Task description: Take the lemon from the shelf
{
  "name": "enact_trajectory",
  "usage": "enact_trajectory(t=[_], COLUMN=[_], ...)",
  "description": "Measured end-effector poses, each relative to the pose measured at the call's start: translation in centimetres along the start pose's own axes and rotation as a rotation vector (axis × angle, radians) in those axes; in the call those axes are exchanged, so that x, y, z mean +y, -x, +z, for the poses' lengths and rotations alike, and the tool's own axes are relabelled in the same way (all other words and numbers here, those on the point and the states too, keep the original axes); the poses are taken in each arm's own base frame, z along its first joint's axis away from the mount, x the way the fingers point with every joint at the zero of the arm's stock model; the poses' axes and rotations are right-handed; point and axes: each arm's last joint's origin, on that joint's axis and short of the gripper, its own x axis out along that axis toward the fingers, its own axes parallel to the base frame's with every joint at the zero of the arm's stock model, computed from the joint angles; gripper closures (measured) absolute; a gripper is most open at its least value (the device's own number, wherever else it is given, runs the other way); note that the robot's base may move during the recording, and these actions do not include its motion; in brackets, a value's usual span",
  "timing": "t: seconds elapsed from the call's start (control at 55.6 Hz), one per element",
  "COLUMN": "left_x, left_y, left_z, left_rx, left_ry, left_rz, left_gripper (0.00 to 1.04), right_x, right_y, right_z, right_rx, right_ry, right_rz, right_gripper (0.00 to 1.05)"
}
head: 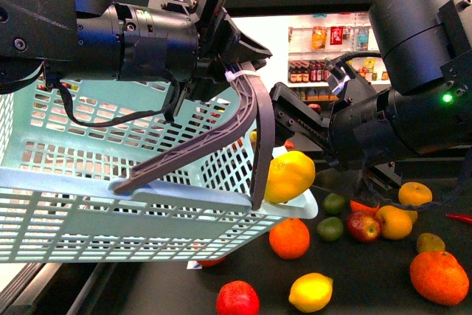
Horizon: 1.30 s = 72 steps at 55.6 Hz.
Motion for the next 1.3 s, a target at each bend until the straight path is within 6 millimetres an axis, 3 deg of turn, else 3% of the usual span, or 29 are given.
enact_trajectory(t=[0.522, 0.756, 0.882, 1.008, 1.17, 1.296], left_x=[-0.2, -0.2, -0.2, -0.2, -0.2, -0.2], left_y=[-0.2, -0.2, -0.2, -0.2, -0.2, -0.2], left_z=[-0.2, -0.3, -0.3, -0.3, -0.3, -0.3], left_rx=[0.005, 0.009, 0.009, 0.008, 0.008, 0.008], left_ry=[0.014, 0.016, 0.016, 0.015, 0.016, 0.016], left_rz=[-0.004, -0.007, -0.007, -0.006, -0.006, -0.006], left_gripper=[0.97, 0.97, 0.97, 0.97, 0.97, 0.97], right_x=[-0.6, -2.6, -4.5, -8.1, -12.4, -15.9], right_y=[-0.6, 2.2, 4.0, 5.4, 5.8, 5.1], right_z=[0.0, 2.1, 3.7, 4.4, 4.2, 2.8], right_rx=[-0.017, -0.149, -0.229, -0.276, -0.278, -0.24], right_ry=[0.025, 0.199, 0.32, 0.462, 0.567, 0.643], right_rz=[0.005, -0.01, -0.004, -0.012, 0.007, 0.023], right_gripper=[0.07, 0.07, 0.07, 0.07, 0.07, 0.07])
